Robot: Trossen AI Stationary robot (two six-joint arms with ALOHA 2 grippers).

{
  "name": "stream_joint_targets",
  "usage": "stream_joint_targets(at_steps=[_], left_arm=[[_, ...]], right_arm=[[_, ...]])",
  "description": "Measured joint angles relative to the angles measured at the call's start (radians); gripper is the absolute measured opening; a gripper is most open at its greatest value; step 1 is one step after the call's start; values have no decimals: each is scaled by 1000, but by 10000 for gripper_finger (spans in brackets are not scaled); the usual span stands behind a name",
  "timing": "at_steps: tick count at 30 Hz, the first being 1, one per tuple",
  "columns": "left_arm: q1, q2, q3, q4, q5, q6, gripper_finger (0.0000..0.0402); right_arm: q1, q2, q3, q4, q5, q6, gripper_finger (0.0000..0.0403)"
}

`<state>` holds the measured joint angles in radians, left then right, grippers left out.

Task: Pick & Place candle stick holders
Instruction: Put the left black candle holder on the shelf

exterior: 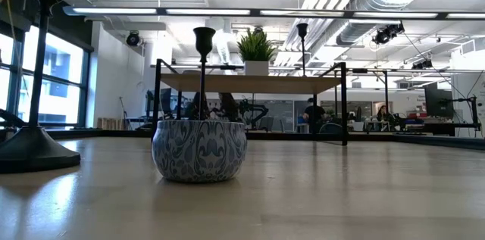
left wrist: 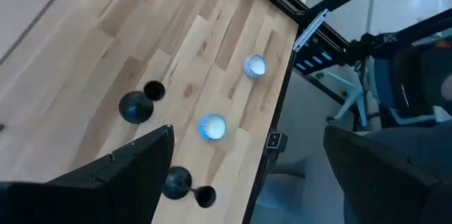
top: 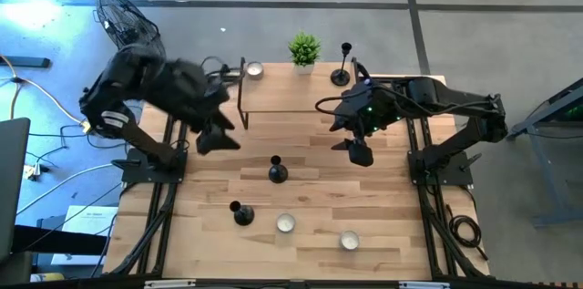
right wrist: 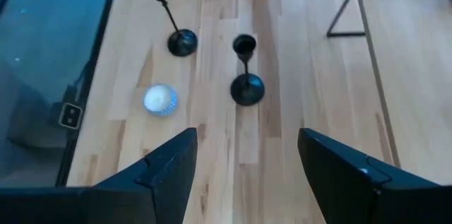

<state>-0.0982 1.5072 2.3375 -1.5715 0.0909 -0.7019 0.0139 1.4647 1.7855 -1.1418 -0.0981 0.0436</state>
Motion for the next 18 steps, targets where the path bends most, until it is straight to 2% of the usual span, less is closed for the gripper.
stream_joint_targets(at_steps=[7, 12, 18], left_arm=[[-290, -2, -32, 2, -249, -252, 358], [-524, 1, -154, 1, -412, -435, 358], [-689, -1, -337, 1, -560, -566, 358]], right_arm=[[3, 0, 0, 47, -44, -25, 240], [20, 0, 0, 52, -43, -26, 240], [45, 0, 0, 100, -45, -26, 240]])
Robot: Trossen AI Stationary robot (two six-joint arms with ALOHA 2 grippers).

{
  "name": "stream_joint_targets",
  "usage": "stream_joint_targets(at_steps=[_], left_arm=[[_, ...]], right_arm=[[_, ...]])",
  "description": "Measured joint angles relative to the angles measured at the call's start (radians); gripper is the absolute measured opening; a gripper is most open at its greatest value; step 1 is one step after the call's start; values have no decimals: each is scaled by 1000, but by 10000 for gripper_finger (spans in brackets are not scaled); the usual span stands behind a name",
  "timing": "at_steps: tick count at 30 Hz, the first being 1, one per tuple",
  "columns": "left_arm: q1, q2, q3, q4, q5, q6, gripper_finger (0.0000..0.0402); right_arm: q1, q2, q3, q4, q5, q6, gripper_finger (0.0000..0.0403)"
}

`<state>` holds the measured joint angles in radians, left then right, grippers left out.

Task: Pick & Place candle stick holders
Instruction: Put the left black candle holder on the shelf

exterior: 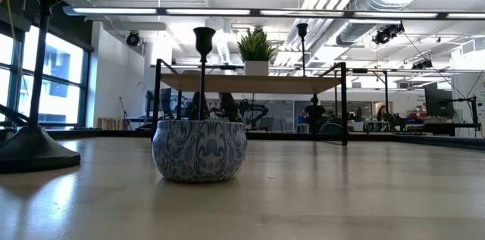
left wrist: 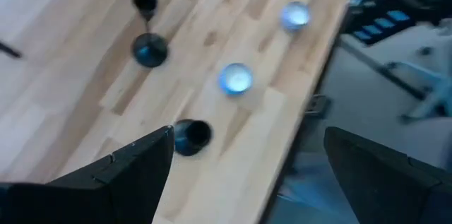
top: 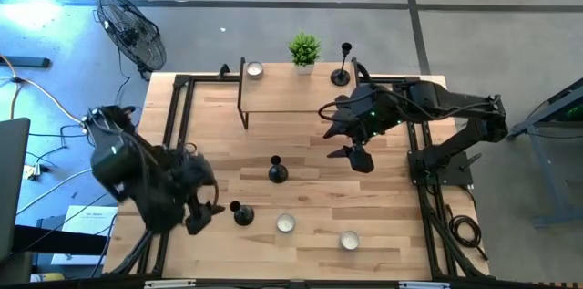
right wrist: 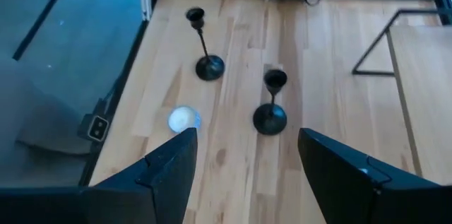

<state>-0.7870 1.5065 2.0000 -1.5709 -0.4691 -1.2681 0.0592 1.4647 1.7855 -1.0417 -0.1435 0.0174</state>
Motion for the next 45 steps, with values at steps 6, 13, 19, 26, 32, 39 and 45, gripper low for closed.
stream_joint_targets(at_steps=[6, 13, 19, 26, 32, 39, 45], left_arm=[[-104, 0, -219, 5, -35, -211, 358], [-201, 0, -420, 96, -10, -397, 358], [-262, 0, -509, 272, -96, -382, 358], [-267, 2, -614, 518, -77, -359, 358], [-268, 17, -708, 604, -152, -352, 358], [-274, 84, -791, 655, -174, -367, 358], [-274, 111, -798, 661, -177, -440, 358]], right_arm=[[26, 0, 0, 67, -42, 8, 240], [70, 1, 0, 206, -44, 12, 240], [110, 2, 0, 315, -43, 63, 240], [163, 2, 0, 391, -20, 134, 240], [220, 2, 0, 420, 9, 158, 240], [277, 2, 0, 478, -26, 54, 240], [282, 2, 0, 478, -84, 47, 240]])
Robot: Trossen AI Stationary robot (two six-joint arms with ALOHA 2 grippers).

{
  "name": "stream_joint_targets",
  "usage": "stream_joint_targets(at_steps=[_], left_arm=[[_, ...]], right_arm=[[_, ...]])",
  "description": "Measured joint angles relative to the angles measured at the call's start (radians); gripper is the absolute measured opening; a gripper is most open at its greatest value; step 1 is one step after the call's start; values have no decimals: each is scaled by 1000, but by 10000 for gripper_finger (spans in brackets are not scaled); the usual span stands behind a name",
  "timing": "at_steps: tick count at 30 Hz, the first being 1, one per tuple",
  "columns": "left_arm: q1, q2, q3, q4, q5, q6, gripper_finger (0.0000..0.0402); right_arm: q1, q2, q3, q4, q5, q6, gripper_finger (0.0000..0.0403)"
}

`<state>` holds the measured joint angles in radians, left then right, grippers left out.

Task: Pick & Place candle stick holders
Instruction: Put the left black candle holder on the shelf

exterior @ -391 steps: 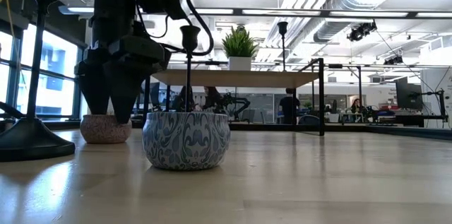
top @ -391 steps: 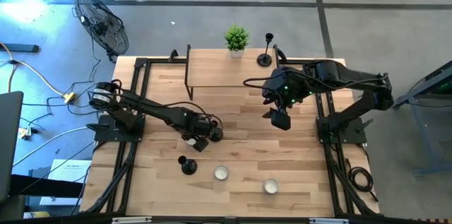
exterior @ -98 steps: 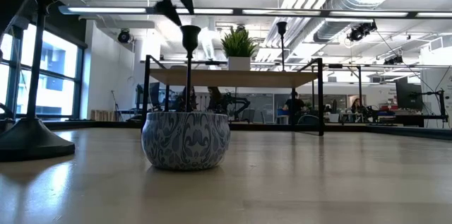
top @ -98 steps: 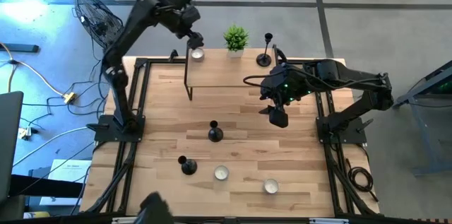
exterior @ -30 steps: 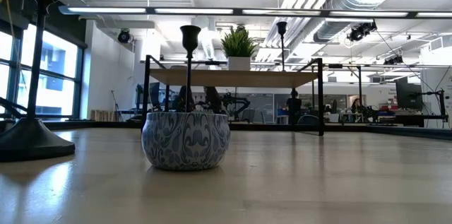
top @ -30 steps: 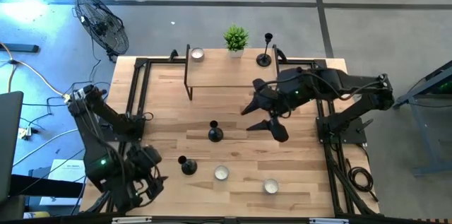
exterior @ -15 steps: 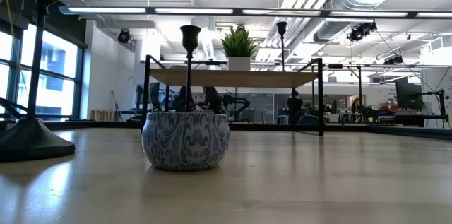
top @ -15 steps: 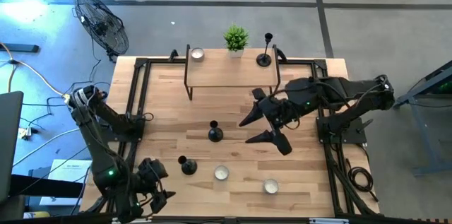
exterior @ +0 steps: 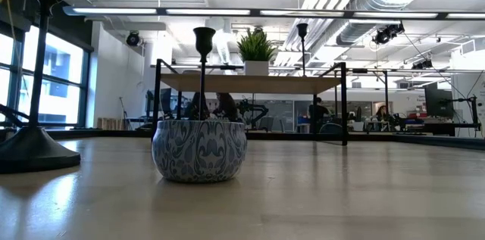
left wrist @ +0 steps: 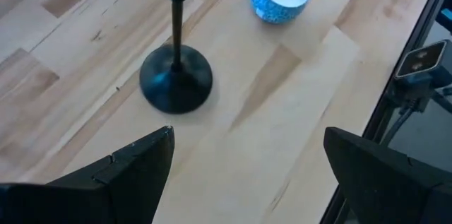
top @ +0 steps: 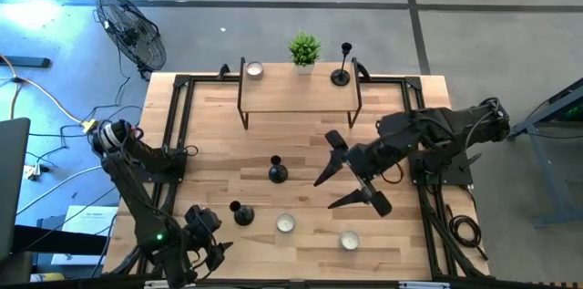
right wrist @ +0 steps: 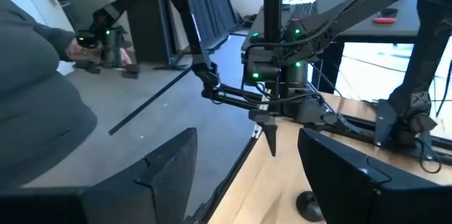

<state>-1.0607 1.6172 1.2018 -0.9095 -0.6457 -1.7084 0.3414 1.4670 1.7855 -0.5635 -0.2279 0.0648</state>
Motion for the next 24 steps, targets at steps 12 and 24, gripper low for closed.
stream_joint_targets(at_steps=[12, 24], left_arm=[[13, 3, -8, -129, -154, -7, 358], [14, 5, -162, -44, -272, -132, 358]], right_arm=[[-5, 0, 0, 8, -11, -20, 240], [-5, 0, 0, 7, -23, 32, 240]])
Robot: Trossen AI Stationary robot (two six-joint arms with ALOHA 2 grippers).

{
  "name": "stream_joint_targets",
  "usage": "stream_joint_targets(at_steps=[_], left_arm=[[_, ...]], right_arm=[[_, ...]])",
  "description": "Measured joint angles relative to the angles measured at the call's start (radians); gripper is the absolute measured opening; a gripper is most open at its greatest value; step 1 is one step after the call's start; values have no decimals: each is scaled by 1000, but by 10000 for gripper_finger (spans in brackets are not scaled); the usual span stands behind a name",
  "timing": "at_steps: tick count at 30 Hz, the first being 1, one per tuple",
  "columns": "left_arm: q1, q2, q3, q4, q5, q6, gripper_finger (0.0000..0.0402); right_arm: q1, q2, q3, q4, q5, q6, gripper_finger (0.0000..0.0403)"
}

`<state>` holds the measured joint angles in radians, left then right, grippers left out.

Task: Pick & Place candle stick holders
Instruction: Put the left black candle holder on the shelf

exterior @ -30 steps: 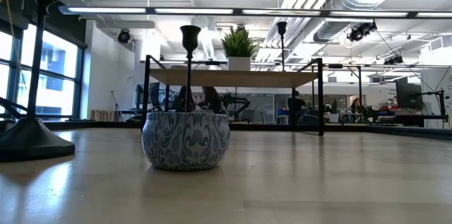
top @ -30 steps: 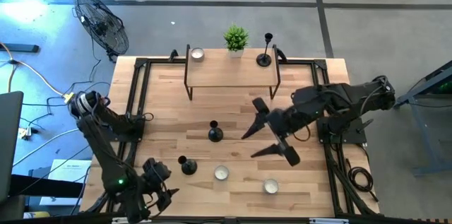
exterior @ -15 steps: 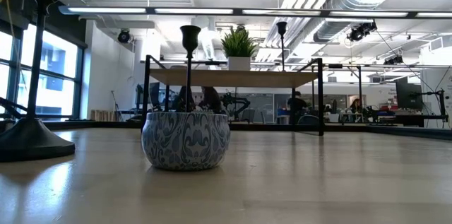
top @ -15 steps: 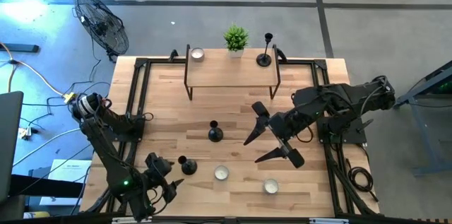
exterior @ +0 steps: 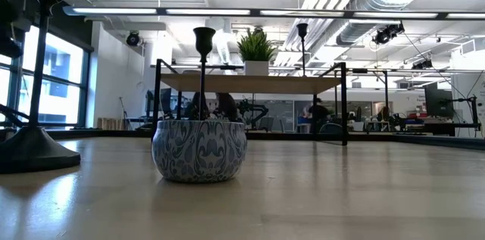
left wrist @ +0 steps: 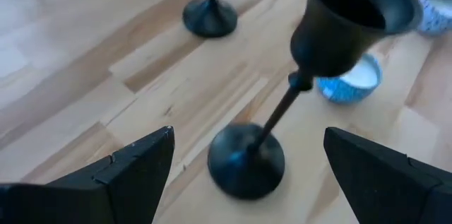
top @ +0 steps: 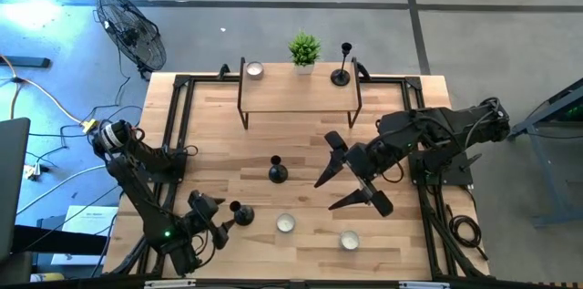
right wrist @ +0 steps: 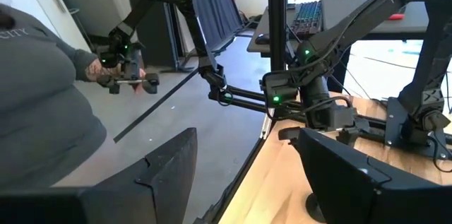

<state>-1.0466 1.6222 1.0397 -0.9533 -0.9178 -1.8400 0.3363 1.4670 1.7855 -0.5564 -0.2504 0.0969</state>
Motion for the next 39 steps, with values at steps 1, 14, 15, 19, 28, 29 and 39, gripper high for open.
stream_joint_targets(at_steps=[1, 14, 15, 19, 28, 29, 39], left_arm=[[0, 0, 0, 4, -19, 0, 358], [92, 0, 0, 23, -98, 161, 358], [110, 0, 0, 27, -98, 173, 358], [173, 0, 0, 63, -62, 242, 358], [250, -5, 1, 152, 102, 378, 353], [249, -5, 1, 152, 102, 378, 347], [248, 5, -4, 145, 232, 379, 201]], right_arm=[[0, 0, 0, 0, 1, 0, 240], [-2, 0, 0, 1, 71, 18, 240], [-2, 0, 0, 1, 72, 19, 240], [-2, 0, 0, 1, 72, 41, 240], [-2, 0, 0, 1, 72, 45, 240], [-2, 0, 0, 1, 72, 45, 240], [-12, 0, 0, 0, 84, 34, 240]])
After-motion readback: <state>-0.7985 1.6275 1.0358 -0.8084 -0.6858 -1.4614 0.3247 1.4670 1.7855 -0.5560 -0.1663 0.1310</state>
